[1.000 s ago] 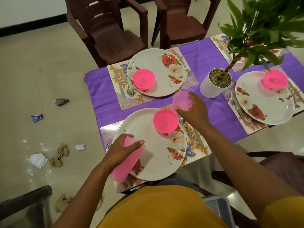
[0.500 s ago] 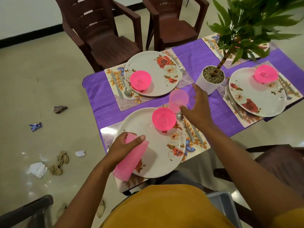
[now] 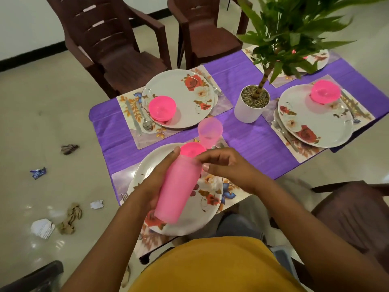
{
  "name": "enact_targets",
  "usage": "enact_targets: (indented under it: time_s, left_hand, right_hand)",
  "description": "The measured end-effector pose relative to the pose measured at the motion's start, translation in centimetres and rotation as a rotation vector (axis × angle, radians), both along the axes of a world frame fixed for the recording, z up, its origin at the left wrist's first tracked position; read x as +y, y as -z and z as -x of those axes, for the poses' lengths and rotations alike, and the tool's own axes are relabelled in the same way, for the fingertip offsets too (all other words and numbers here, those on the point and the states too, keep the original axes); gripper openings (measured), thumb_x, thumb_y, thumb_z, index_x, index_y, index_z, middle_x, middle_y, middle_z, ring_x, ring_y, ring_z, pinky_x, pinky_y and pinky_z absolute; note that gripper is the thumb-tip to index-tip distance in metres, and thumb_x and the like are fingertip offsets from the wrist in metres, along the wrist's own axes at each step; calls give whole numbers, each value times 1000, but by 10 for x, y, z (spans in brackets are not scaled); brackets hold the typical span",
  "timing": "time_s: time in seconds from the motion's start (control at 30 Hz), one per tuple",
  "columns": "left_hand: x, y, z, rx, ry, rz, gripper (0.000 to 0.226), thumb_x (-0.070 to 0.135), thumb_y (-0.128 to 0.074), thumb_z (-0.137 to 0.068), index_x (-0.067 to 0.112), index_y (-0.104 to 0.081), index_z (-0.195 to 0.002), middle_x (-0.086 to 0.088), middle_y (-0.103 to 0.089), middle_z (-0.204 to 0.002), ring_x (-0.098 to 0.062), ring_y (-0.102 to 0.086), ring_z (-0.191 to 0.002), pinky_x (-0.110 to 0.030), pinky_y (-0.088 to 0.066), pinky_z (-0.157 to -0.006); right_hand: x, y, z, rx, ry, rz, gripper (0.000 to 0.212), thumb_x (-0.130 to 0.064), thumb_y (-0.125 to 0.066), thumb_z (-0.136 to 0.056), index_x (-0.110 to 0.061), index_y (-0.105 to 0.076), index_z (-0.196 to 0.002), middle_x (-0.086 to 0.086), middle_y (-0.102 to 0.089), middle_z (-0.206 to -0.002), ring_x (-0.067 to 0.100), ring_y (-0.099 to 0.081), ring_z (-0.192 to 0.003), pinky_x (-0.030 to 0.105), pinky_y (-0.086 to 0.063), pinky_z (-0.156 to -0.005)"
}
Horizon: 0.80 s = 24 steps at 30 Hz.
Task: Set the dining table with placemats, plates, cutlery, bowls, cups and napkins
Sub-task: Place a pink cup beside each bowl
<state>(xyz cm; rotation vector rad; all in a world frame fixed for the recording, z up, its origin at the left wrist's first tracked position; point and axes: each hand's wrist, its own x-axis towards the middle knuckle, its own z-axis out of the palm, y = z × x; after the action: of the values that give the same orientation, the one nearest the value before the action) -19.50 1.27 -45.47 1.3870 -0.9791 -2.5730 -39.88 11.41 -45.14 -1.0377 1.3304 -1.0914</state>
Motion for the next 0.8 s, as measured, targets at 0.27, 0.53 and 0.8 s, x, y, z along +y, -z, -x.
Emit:
enact_targets:
  time_s: [0.27,0.53,0.8]
  left_hand:
    - [23,4,89,21,-46,-136,74,73,-60,-88,12,-71,-129,-31,-68,-122,-40,-71,-88,-46,-61,-79]
    - [59,0,173,-48,-176,-175,71,68,-64,-86,11,-70,-128,-27,-72,-117,-38,-73,-84,-46,-62,-75]
    - [72,-1,228,21,-145,-159,73,68,-62,-89,4,-75,-121,-30,-68,-120,-39,-71,-83,-45,-61,-75]
  right_hand:
    - [-7,7,92,-55,-199,-89,26,6,-62,-97,-13,-71,-112,-11,-75,-94,3,-66,-90,21,-54,-82]
    - [7,17,178,-109,-257,-135,23,10,-63,-94,-7,-72,-106,-8,-75,-84,6,-67,-80,21,-55,-78]
    - [19,11,232,-109,-233,-104,16,7,-67,-93,6,-71,-108,19,-70,-94,29,-61,-86,36,-52,-81]
